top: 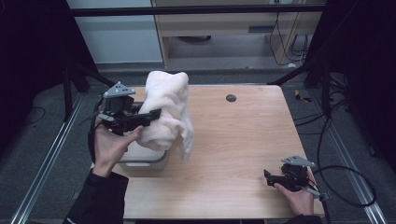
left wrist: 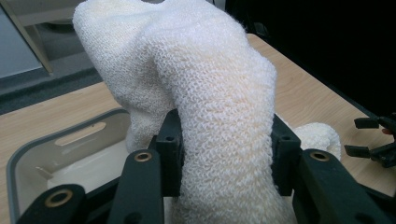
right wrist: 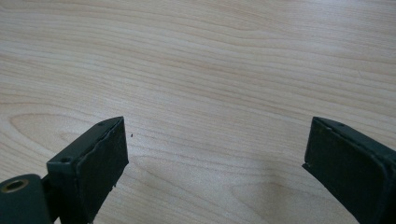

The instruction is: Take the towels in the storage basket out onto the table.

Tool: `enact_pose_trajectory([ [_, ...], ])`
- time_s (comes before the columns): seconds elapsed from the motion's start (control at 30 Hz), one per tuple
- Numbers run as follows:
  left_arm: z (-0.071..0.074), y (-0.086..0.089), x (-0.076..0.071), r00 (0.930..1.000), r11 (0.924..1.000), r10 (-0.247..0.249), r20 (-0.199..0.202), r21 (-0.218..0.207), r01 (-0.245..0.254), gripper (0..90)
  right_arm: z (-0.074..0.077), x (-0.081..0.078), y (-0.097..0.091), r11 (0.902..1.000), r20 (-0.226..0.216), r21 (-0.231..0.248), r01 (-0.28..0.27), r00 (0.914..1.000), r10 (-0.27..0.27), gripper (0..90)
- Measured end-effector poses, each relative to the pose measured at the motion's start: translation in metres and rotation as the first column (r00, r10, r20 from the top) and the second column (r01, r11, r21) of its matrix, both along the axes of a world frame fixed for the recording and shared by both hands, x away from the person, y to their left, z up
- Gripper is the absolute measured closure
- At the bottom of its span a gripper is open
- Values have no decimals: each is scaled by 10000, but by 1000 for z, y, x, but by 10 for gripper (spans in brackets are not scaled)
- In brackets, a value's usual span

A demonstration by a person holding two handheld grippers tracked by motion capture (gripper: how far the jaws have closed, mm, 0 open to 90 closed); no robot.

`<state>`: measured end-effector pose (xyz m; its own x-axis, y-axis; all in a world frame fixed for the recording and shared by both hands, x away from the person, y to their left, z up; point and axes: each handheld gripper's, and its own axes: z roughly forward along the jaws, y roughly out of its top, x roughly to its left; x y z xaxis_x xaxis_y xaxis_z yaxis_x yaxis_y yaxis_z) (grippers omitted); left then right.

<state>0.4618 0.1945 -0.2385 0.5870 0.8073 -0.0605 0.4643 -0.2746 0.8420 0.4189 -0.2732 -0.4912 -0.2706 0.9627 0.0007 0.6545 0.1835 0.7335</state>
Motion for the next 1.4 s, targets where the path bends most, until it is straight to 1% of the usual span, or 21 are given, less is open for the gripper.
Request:
enact_pose_trajectory([
  [0.47,-10,-31,5,9986,9987,-506,-121,100,508,573,0,0,-1,10000,19,18,3,10000,-3,61],
  [0.73,-22,-50,11,9963,9961,-814,-274,326,823,572,0,0,-1,10000,17,35,-24,10000,24,61],
  [0.9,-28,-61,12,9953,9951,-927,-268,310,935,572,0,0,0,10000,31,49,-7,10000,7,61],
  [1.17,-38,-77,15,9923,9921,-1174,-400,401,1190,572,0,0,-1,10000,75,0,-68,9999,68,62],
  [1.23,-42,-83,17,9905,9907,-1290,-481,362,1308,572,0,0,-1,10000,77,5,-56,10000,56,62],
  [1.27,-43,-85,17,9904,9903,-1290,-492,447,1312,572,0,0,-1,10000,79,4,-60,10000,60,62],
  [1.4,-50,-95,19,9878,9878,-1452,-558,494,1480,572,0,0,-1,10000,91,2,-62,9999,62,61],
])
